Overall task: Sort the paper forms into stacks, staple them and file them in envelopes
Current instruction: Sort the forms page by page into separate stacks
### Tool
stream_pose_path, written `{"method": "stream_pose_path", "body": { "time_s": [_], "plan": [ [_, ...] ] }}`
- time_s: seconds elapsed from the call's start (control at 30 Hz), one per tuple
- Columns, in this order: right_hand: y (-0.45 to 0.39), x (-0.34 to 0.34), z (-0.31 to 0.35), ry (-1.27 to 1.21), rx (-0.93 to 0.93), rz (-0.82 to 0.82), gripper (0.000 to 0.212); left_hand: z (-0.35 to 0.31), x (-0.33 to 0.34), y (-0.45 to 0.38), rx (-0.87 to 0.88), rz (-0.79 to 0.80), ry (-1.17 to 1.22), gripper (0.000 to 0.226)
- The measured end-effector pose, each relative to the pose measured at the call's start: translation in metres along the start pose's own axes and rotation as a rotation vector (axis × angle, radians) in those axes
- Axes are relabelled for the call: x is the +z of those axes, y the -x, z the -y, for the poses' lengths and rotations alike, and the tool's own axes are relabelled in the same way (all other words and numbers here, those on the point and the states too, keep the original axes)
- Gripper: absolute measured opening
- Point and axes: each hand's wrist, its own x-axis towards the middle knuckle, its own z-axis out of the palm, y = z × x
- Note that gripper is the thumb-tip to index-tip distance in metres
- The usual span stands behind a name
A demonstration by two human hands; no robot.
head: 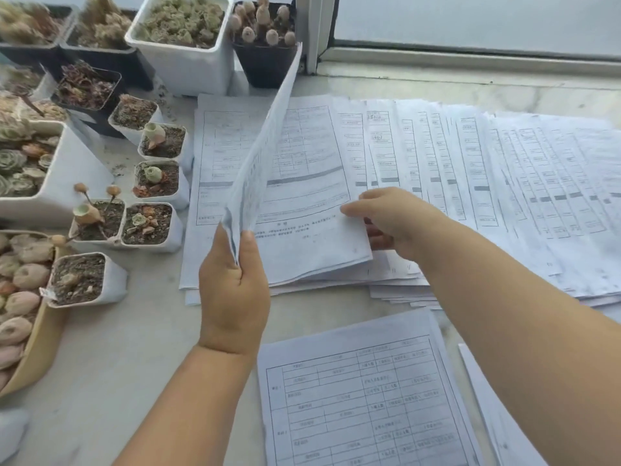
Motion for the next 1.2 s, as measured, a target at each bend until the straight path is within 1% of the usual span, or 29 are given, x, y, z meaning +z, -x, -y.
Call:
{"method": "stream_pose_path", "body": {
  "time_s": [0.07, 0.13, 0.23, 0.3, 0.4, 0.47, 0.53, 0.6, 0.63, 0.67, 0.73, 0.8, 0.83, 0.9, 0.93, 1.0, 1.1, 1.2],
  "plan": [
    [0.0, -0.007, -0.004, 0.017, -0.01, -0.018, 0.023, 0.003, -0.001, -0.001, -0.005, 0.023, -0.018, 0.045],
    [-0.005, -0.008, -0.013, 0.092, -0.041, -0.079, 0.03, 0.003, 0.0, -0.001, -0.002, 0.053, -0.024, 0.043],
    [-0.009, 0.002, -0.019, 0.197, -0.082, -0.194, 0.027, 0.0, 0.002, -0.002, 0.052, 0.1, -0.017, 0.036],
    [-0.008, 0.007, -0.018, 0.259, -0.097, -0.217, 0.025, 0.002, 0.004, -0.003, 0.071, 0.132, -0.019, 0.036],
    [-0.005, 0.009, -0.016, 0.334, -0.12, -0.256, 0.031, 0.007, 0.006, -0.005, 0.049, 0.193, -0.031, 0.036],
    [-0.005, 0.01, -0.015, 0.373, -0.123, -0.268, 0.033, 0.012, 0.007, -0.004, 0.015, 0.25, -0.041, 0.039],
    [-0.003, 0.012, -0.012, 0.422, -0.118, -0.265, 0.036, 0.013, 0.007, -0.004, 0.024, 0.324, -0.085, 0.038],
    [0.0, 0.013, -0.012, 0.359, -0.118, -0.277, 0.037, 0.015, 0.007, -0.005, 0.121, 0.438, -0.228, 0.039],
    [0.002, 0.01, -0.014, 0.271, -0.124, -0.309, 0.036, 0.015, 0.007, -0.007, 0.182, 0.521, -0.354, 0.04],
    [0.008, 0.007, -0.018, 0.186, -0.141, -0.361, 0.031, 0.016, 0.007, -0.008, 0.205, 0.612, -0.485, 0.041],
    [0.03, -0.003, -0.031, 0.117, -0.209, -0.507, 0.018, 0.01, 0.005, -0.01, 0.15, 0.757, -0.653, 0.052],
    [0.061, -0.014, -0.052, 0.11, -0.278, -0.603, 0.016, 0.001, 0.003, -0.014, 0.105, 0.814, -0.695, 0.055],
    [0.08, -0.018, -0.064, 0.094, -0.297, -0.604, 0.015, -0.003, 0.004, -0.015, 0.114, 0.825, -0.722, 0.055],
    [0.114, -0.022, -0.091, 0.05, -0.281, -0.552, 0.014, -0.011, 0.001, -0.011, 0.179, 0.82, -0.766, 0.056],
    [0.129, -0.024, -0.106, 0.03, -0.252, -0.524, 0.014, -0.014, -0.002, -0.003, 0.212, 0.801, -0.755, 0.056],
    [0.156, -0.027, -0.137, 0.009, -0.182, -0.479, 0.014, -0.021, -0.011, 0.026, 0.251, 0.747, -0.661, 0.054],
    [0.194, -0.032, -0.186, 0.008, -0.086, -0.439, 0.014, -0.031, -0.029, 0.103, 0.28, 0.741, -0.557, 0.047],
    [0.222, -0.038, -0.226, -0.033, -0.039, -0.417, 0.014, -0.04, -0.039, 0.196, 0.284, 0.755, -0.481, 0.04]
  ]
}}
